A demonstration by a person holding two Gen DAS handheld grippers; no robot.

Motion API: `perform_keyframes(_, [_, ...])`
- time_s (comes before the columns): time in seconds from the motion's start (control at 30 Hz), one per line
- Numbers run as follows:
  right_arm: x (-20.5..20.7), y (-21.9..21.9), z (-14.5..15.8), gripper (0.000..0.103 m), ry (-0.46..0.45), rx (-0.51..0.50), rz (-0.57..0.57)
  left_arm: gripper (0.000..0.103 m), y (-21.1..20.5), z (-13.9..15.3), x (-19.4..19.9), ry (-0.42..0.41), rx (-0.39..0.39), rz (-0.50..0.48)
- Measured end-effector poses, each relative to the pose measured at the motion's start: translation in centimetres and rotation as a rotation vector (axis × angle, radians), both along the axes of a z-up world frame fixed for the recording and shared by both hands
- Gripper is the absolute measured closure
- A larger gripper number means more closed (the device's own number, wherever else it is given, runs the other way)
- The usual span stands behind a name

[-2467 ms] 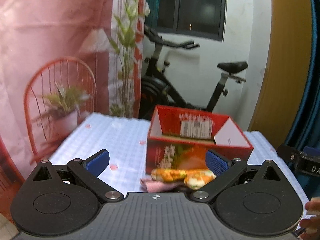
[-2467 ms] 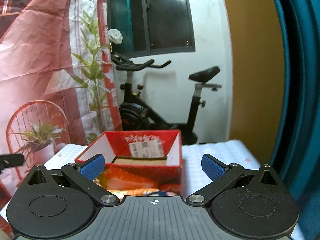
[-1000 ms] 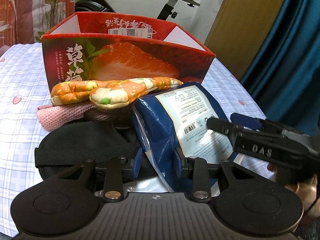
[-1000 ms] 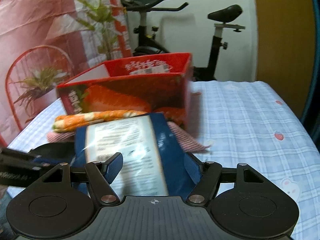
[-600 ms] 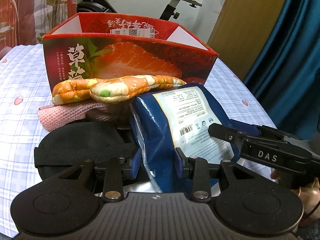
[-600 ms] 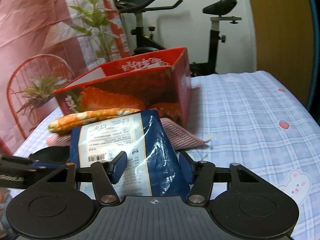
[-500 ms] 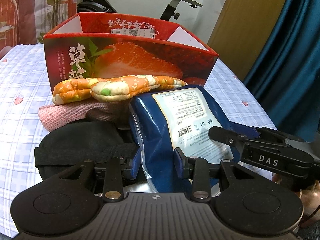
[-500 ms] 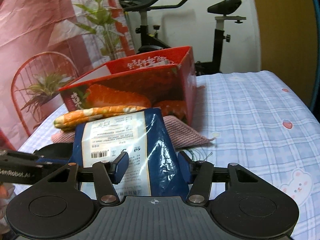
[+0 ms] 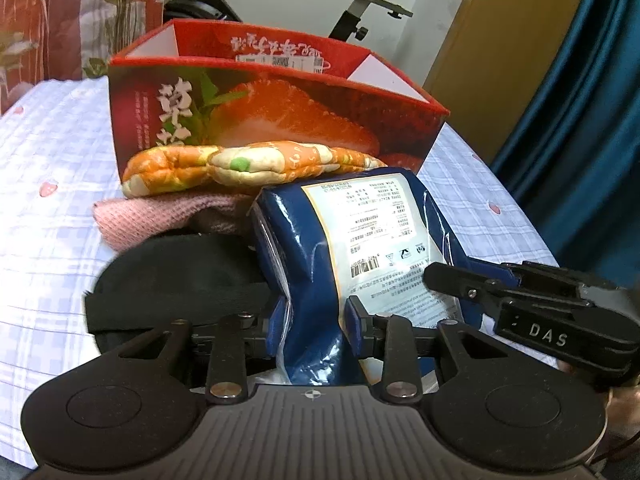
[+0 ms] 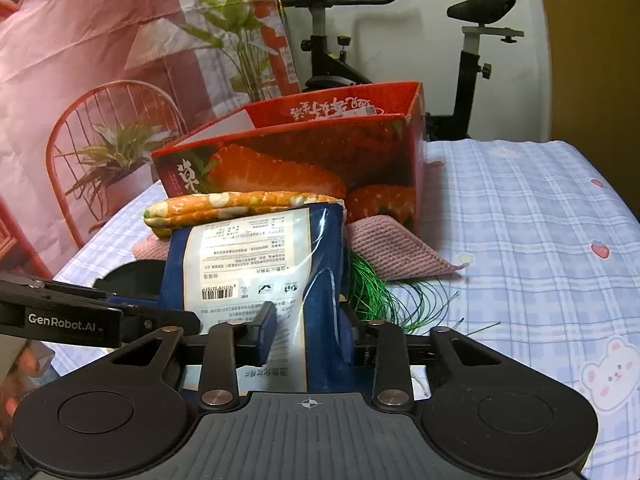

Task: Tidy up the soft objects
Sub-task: 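Lift the snack bag with both grippers and carry it over the red box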

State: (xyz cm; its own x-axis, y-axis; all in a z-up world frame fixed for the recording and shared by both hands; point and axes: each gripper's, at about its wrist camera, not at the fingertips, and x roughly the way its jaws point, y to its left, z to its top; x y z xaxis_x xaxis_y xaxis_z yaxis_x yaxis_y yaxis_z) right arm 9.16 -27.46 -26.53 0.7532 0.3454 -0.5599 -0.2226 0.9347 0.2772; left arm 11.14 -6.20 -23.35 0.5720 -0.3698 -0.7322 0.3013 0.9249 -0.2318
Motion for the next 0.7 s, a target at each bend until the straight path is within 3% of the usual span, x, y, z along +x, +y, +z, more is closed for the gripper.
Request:
perform_keyframes(0.1, [-0.4, 0.4, 0.9, 0.082, -0.016, -0.007, 0.019, 0.071, 0.3, 0.7, -0.5, -0.029, 0.014, 0.000])
perform_keyframes(0.43, [-1.8, 2.2, 6.3, 0.083, -0.142, -0.061, 0.089, 0.071, 3.0, 4.7, -1.2, -0.144, -0.048, 0.015])
perform_keyframes(0.7, [0.1, 3.8, 11.5, 0.083, -0.252, -0.142, 0.176, 0.071, 5.3, 9.0, 1.7, -0.220, -0.126, 0.011])
